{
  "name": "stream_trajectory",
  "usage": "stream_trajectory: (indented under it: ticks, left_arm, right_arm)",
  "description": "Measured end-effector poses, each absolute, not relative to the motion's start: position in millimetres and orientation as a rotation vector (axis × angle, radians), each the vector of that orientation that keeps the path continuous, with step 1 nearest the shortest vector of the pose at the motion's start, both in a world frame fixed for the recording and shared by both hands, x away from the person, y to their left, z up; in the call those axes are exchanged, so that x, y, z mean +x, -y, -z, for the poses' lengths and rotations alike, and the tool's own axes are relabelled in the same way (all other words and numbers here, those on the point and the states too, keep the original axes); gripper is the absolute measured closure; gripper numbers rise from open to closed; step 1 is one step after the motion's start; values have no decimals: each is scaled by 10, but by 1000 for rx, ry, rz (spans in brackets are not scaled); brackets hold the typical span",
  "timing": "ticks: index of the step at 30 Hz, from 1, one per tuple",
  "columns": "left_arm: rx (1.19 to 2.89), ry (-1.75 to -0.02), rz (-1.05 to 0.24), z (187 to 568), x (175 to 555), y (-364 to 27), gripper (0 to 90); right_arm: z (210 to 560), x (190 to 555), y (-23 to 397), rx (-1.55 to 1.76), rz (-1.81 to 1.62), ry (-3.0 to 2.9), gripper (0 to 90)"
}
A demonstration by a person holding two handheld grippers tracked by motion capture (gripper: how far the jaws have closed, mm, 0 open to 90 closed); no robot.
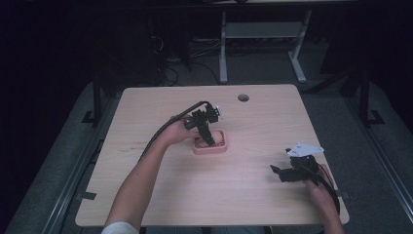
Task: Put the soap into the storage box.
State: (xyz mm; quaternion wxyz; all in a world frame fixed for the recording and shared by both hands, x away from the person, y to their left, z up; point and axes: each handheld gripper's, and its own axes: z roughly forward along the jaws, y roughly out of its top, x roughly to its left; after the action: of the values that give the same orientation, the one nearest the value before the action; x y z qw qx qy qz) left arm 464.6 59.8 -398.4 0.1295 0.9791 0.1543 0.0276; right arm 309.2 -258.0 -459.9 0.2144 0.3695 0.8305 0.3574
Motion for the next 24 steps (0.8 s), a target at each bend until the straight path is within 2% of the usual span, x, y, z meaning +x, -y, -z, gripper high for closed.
stream_trajectory:
  ticks: [24]
  left_arm:
    - [2795,-452,-97,3850,4439,-778,252]
  right_arm:
    - [4602,3100,2564,1021,-977,-2305,139]
